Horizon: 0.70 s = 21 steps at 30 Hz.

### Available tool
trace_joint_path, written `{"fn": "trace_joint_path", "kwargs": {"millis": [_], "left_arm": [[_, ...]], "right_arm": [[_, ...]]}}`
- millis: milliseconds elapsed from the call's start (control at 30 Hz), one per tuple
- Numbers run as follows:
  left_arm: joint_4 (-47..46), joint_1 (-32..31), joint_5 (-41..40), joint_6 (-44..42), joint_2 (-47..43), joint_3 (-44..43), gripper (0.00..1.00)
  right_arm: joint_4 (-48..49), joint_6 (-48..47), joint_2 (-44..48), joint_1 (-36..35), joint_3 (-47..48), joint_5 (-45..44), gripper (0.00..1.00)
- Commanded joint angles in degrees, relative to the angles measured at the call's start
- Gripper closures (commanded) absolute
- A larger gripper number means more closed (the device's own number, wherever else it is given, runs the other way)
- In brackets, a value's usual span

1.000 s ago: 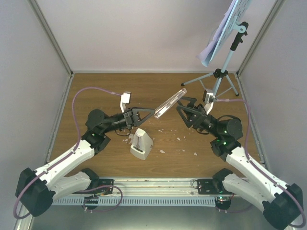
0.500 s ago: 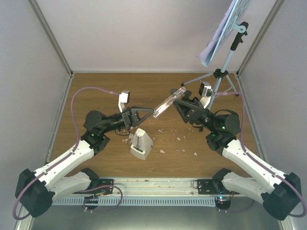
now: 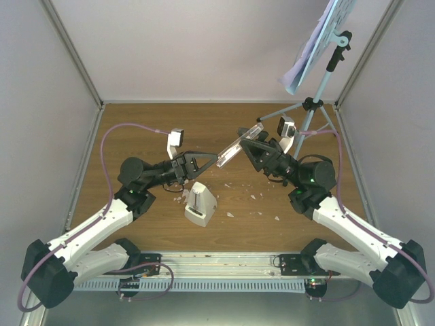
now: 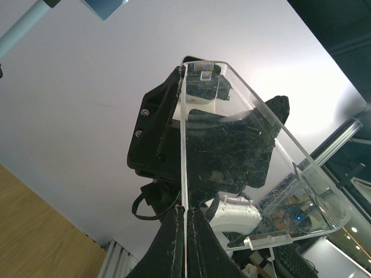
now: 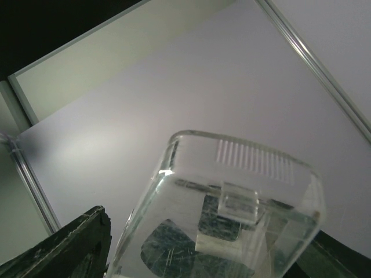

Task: Pack up the instrument practice props

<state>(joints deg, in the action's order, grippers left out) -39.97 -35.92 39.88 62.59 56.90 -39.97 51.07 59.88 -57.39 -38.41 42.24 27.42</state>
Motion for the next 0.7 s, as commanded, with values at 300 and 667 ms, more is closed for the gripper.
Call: {"fn": "trace_joint_path", "kwargs": {"millis": [300,667], "left_arm": [[-0.66,-0.64,-0.03,-1.57,-1.64,-1.36,1.00],[4.79,-0.64,-1.59,-4.84,-2.86,-1.79,0.60]], "right_arm": [[1.15,-1.11,0.82,-0.70,0.11,-2.38,0.40],[-3.58,-4.29,3.22,-0.70,-0.93,-4.75,0.44]]}}
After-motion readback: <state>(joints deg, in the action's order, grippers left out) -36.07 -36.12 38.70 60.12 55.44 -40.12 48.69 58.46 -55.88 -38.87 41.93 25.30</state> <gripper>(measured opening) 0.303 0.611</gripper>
